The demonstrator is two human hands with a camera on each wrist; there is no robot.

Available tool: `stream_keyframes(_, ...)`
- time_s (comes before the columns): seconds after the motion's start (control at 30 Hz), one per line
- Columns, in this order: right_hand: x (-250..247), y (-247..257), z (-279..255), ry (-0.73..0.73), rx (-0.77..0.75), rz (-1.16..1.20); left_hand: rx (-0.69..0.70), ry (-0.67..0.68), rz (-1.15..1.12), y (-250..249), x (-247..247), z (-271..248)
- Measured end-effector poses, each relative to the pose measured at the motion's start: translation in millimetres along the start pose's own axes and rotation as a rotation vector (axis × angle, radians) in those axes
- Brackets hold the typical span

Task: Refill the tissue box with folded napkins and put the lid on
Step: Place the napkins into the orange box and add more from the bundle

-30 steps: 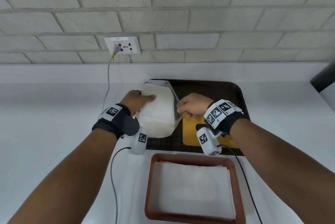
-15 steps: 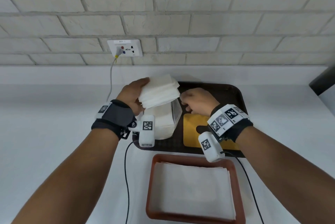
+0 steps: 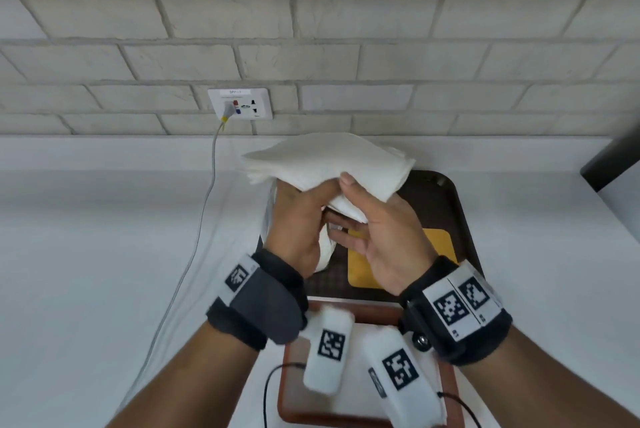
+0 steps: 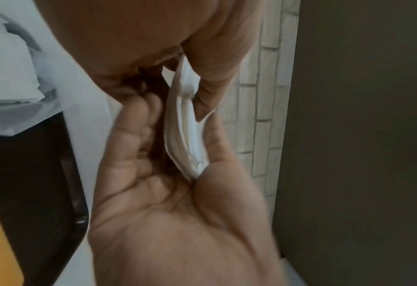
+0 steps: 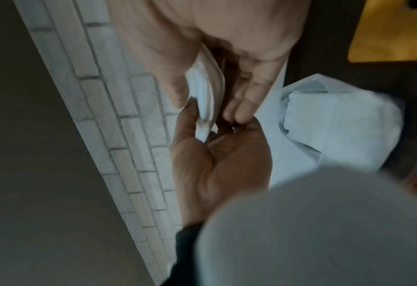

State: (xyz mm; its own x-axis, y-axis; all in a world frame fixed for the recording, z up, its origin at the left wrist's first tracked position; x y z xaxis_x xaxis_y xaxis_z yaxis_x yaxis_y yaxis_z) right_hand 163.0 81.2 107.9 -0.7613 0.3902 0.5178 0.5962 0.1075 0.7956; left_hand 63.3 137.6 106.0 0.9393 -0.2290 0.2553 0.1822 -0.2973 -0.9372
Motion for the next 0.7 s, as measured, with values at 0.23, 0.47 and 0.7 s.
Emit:
stream_keyframes(0.23, -56, 19, -32, 0.062, -0.038, -0.186, -0.207, 0.027, -0.483, 13, -31, -16)
stream_keyframes(0.47, -86, 29, -58, 0.057, -0.076, -0.254, -0.205, 0.142, -0.284, 26, -36, -35)
stream_keyframes(0.7, -98, 23, -66, 0.008, -0.101, -0.165, -0.232, 0.286, -0.297, 32, -57, -53)
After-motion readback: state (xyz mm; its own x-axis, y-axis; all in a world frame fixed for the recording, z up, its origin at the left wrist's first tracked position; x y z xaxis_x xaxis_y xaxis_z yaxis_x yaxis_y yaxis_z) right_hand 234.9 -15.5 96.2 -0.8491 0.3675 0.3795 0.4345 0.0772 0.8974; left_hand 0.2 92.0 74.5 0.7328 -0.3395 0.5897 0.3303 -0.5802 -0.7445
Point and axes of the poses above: each hand's wrist, its own z-axis towards the middle knuckle, its own x-axis out of the palm, y = z × x, the point moved 3 cm from there along z, towards the middle knuckle, and after that the axes turned 10 degrees about z, right-handed, at the moved point
